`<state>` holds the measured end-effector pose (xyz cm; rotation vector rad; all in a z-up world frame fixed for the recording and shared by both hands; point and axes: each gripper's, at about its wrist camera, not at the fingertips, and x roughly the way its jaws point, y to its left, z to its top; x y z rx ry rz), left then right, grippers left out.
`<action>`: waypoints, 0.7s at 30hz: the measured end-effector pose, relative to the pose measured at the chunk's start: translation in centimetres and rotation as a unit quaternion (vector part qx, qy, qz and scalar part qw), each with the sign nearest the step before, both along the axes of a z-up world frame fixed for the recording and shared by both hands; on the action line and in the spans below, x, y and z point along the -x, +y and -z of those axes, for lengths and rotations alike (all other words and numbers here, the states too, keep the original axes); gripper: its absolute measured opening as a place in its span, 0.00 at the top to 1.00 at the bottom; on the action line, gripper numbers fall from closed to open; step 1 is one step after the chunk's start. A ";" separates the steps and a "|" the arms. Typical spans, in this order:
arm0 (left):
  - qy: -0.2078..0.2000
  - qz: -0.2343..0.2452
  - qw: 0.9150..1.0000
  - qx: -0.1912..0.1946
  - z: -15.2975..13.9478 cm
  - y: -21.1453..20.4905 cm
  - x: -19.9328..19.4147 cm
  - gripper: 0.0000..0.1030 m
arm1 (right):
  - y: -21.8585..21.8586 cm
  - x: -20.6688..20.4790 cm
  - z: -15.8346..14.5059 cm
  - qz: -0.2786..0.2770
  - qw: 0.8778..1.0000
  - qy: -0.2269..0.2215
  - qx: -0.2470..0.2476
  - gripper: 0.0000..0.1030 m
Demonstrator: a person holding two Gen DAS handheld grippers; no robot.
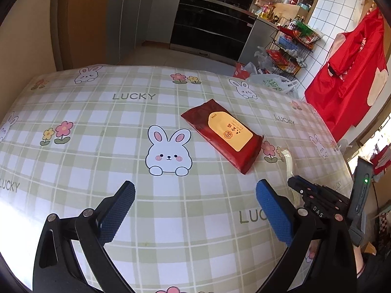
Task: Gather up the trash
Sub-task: 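Grasp the red snack pack with the left tool while the right tool holds the wrapper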
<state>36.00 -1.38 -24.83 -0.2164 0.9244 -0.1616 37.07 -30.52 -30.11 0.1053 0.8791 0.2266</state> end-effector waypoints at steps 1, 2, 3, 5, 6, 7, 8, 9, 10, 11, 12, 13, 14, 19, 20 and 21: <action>0.007 -0.004 1.000 0.007 0.2 -0.5 -0.7 0.06 | -0.6 0.0 0.1 0.009 1.000 -0.005 -0.005 0.84; 0.012 -0.009 1.000 0.014 0.3 -1.0 -1.5 0.06 | -1.0 0.0 0.2 0.015 1.000 -0.005 -0.011 0.84; 0.020 -0.016 0.999 0.027 0.6 -1.6 -2.6 0.06 | -1.3 0.0 0.5 0.020 1.000 0.000 -0.016 0.84; 0.037 -0.030 0.998 0.050 0.9 -2.6 -4.7 0.06 | -1.5 0.1 0.5 0.024 0.999 -0.003 -0.021 0.84; 0.048 -0.035 0.996 0.066 1.2 -3.2 -6.1 0.06 | -1.6 0.2 0.3 0.026 0.999 -0.008 -0.023 0.84; 0.058 -0.041 0.995 0.074 1.5 -3.7 -7.4 0.06 | -1.5 0.2 0.4 0.027 0.999 -0.007 -0.022 0.84; 0.068 -0.055 0.994 0.070 1.8 -4.3 -8.6 0.06 | -1.5 0.3 0.4 0.027 0.999 -0.005 -0.022 0.84; 0.072 -0.072 0.993 0.058 2.0 -4.7 -9.6 0.06 | -1.7 0.3 0.4 0.027 0.999 -0.006 -0.028 0.84; 0.077 -0.085 0.992 0.049 2.4 -5.0 -10.3 0.06 | -2.0 0.4 0.4 0.031 0.999 -0.008 -0.035 0.84; 0.086 -0.098 0.991 0.042 2.8 -5.2 -11.2 0.06 | -2.2 0.5 0.5 0.036 0.998 -0.008 -0.041 0.84; 0.094 -0.110 0.989 0.037 3.2 -5.3 -12.0 0.06 | -2.4 0.4 0.6 0.039 0.998 -0.004 -0.046 0.84; 0.099 -0.122 0.987 0.034 3.5 -5.3 -12.6 0.06 | -2.4 0.4 0.7 0.040 0.998 -0.003 -0.046 0.84; 0.101 -0.133 0.985 0.029 3.6 -5.3 -13.0 0.06 | -2.4 0.4 0.7 0.040 0.998 -0.004 -0.046 0.84; 0.108 -0.145 0.984 -0.004 4.4 -6.2 -15.1 0.06 | -2.2 0.6 0.6 0.036 0.998 -0.009 -0.047 0.84; 0.111 -0.152 0.982 -0.007 4.8 -6.2 -15.4 0.06 | -2.3 0.6 0.6 0.037 0.998 -0.009 -0.048 0.84; 0.112 -0.160 0.981 -0.011 5.2 -6.2 -15.6 0.06 | -2.2 0.6 0.6 0.036 0.998 -0.009 -0.047 0.84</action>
